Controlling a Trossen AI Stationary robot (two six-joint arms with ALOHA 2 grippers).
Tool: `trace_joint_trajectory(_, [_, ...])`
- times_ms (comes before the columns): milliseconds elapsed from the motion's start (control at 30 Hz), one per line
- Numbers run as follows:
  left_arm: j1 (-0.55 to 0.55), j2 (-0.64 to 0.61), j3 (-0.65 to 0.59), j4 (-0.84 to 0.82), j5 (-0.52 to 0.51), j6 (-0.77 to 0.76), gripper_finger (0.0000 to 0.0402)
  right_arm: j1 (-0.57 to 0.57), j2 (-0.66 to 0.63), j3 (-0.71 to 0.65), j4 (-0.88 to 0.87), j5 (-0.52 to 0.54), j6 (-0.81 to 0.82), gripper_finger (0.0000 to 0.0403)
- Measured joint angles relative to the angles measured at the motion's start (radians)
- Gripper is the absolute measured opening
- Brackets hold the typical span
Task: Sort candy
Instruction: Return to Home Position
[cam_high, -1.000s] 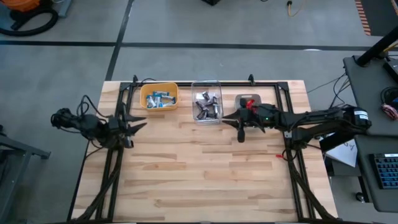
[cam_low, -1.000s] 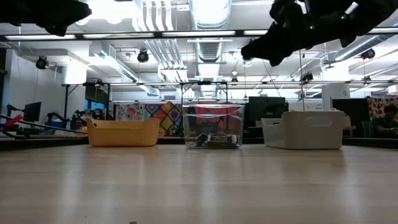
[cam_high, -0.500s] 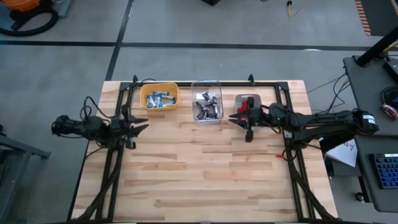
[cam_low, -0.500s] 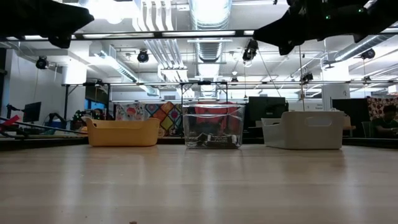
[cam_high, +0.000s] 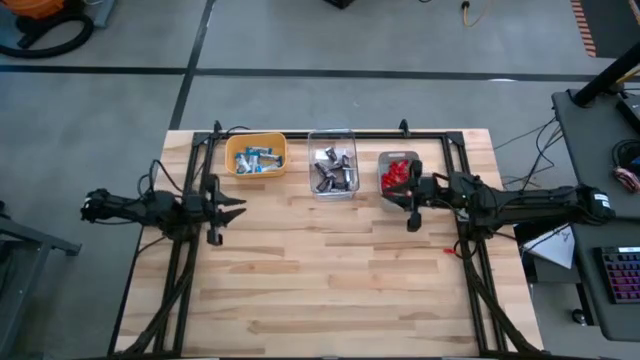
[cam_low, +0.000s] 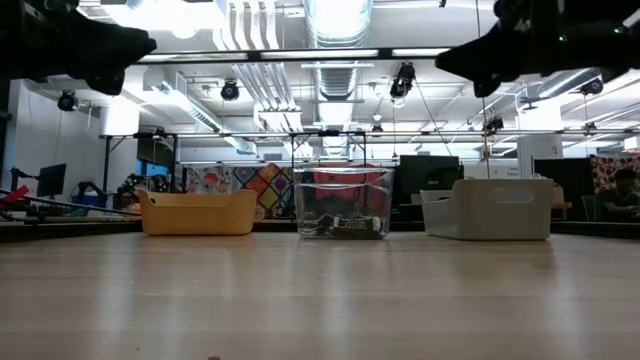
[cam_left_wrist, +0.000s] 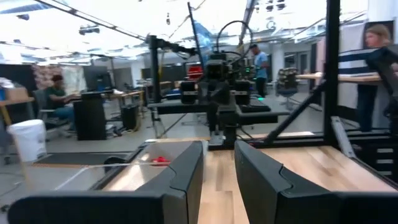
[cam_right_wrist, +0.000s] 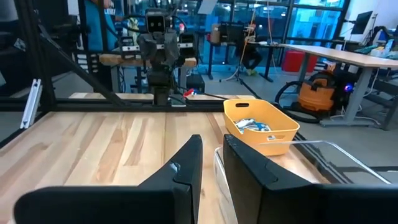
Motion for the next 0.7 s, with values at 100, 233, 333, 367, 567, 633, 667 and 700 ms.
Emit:
trace_joint_trajectory(100, [0.000,-0.006,-0.018,0.003,0.009,-0.032,0.0077,0.000,-0.068,-0.046,0.000,0.000,0.010,0.0059])
trace_joint_trajectory(233, [0.000,-0.019,-0.027,0.004,0.008,-0.042,0.0077,0.000,-0.172,-0.100,-0.001,0.000,0.019,0.0059])
trace_joint_trajectory(333, [0.000,-0.030,-0.013,0.001,0.007,-0.018,0.0077,0.000,-0.259,-0.132,-0.026,0.001,0.009,0.0059])
trace_joint_trajectory(367, [0.000,-0.030,-0.003,-0.001,0.007,-0.009,0.0077,0.000,-0.293,-0.138,-0.054,0.002,0.007,0.0059])
trace_joint_trajectory(567, [0.000,-0.030,0.035,-0.036,0.007,0.001,0.0077,0.000,-0.469,-0.193,-0.155,0.008,0.001,0.0059])
trace_joint_trajectory(633, [0.000,-0.031,0.025,-0.033,0.007,-0.007,0.0077,0.000,-0.518,-0.225,-0.166,0.008,-0.007,0.0059])
trace_joint_trajectory(667, [0.000,-0.030,0.018,-0.036,0.007,-0.013,0.0077,0.000,-0.543,-0.244,-0.165,0.009,-0.009,0.0059])
trace_joint_trajectory(700, [0.000,-0.030,0.011,-0.042,0.008,-0.018,0.0077,0.000,-0.566,-0.262,-0.159,0.008,-0.011,0.0059])
